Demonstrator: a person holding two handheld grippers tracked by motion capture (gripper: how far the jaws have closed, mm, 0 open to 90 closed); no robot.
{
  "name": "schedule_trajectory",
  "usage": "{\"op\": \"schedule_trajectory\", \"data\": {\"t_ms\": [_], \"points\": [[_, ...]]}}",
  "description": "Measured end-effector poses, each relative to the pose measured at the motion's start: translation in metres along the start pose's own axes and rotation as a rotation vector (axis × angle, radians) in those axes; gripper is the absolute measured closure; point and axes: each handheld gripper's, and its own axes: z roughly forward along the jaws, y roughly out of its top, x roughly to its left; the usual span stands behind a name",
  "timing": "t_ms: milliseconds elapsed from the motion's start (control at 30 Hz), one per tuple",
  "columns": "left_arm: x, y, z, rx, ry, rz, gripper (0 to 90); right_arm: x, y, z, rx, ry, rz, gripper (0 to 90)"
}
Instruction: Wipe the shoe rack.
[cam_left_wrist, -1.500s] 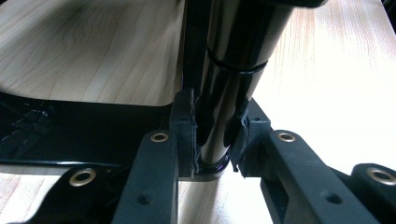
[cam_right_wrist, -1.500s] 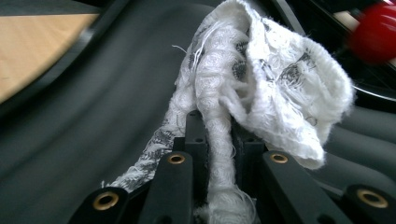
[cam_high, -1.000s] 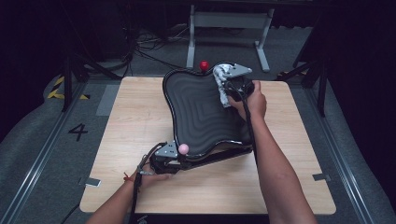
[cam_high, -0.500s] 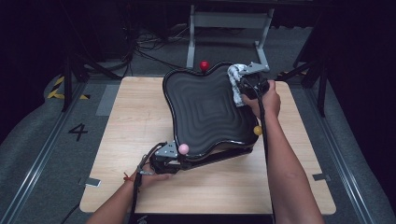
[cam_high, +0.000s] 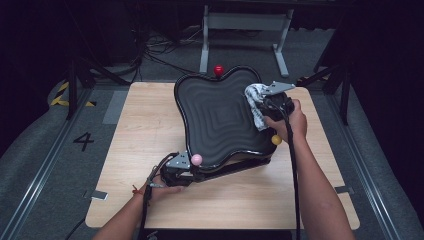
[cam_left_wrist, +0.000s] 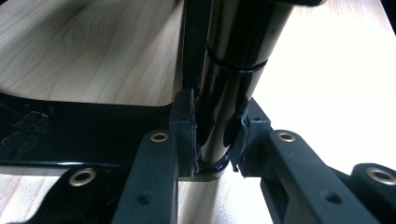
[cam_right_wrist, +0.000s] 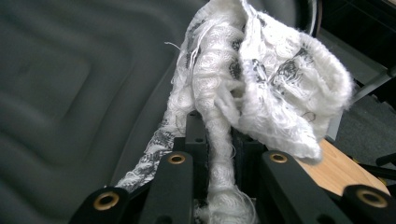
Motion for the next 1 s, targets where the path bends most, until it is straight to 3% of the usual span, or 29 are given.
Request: {"op": "schedule_trajectory", "data": {"t_ms": [167,300,433,833,1000], "points": [[0.001,0.000,0.000,-0.007,0.000,0.001,73.5,0.010,-0.012,-0.006,0.000,0.005,-0.024,80.2],[0.001,0.000,0.000,-0.008,0.000,0.000,73.5,0.016,-0.009,-0.006,0.000,0.006,-0.028,80.2],[0.000,0.000,0.000,-0.008,-0.001,-0.002,73.5,0.030,-0.001,-0.004,-0.019,0.037,-0.046,80.1],[0.001,0.000,0.000,-0.001,-0.001,0.004,73.5,0.088,0.056,0.020,-0.075,0.105,-0.158,79.9],[0.001,0.000,0.000,0.002,0.002,0.006,73.5,0.102,0.078,0.030,-0.089,0.128,-0.163,79.7]]}}
